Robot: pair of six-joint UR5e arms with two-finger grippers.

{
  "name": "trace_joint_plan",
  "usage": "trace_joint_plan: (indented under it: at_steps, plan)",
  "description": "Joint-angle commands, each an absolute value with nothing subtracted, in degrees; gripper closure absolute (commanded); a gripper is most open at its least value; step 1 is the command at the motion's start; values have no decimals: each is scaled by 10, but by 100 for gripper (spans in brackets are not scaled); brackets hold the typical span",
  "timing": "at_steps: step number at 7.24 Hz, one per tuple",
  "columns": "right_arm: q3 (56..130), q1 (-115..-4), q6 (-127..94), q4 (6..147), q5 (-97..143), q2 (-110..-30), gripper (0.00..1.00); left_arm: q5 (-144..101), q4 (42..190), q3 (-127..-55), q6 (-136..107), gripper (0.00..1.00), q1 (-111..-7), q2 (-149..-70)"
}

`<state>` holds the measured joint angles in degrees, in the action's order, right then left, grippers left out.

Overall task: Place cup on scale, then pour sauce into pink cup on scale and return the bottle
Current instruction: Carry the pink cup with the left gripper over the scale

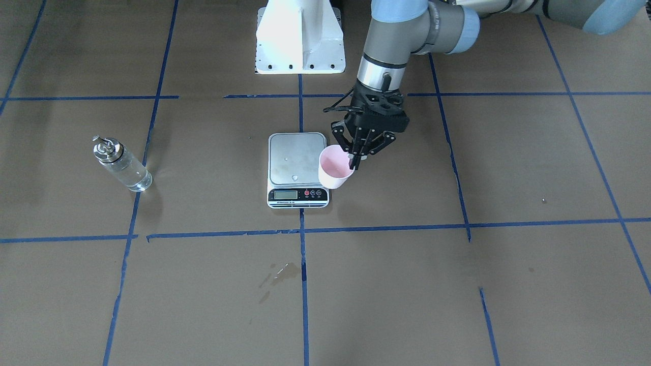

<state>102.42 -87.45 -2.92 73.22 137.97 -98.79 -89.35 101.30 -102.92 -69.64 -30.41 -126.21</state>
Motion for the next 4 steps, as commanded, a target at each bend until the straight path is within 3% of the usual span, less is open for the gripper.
trace_joint_plan:
  at_steps: [1,4]
  plan:
    - [1025,-875,-31,732,1380,-988,0,-849,1012,-1007,-723,100,-264,-1290]
    - [1024,-875,-31,732,1379,-988,0,-848,1012,-1006,-722,100,-250,-1287]
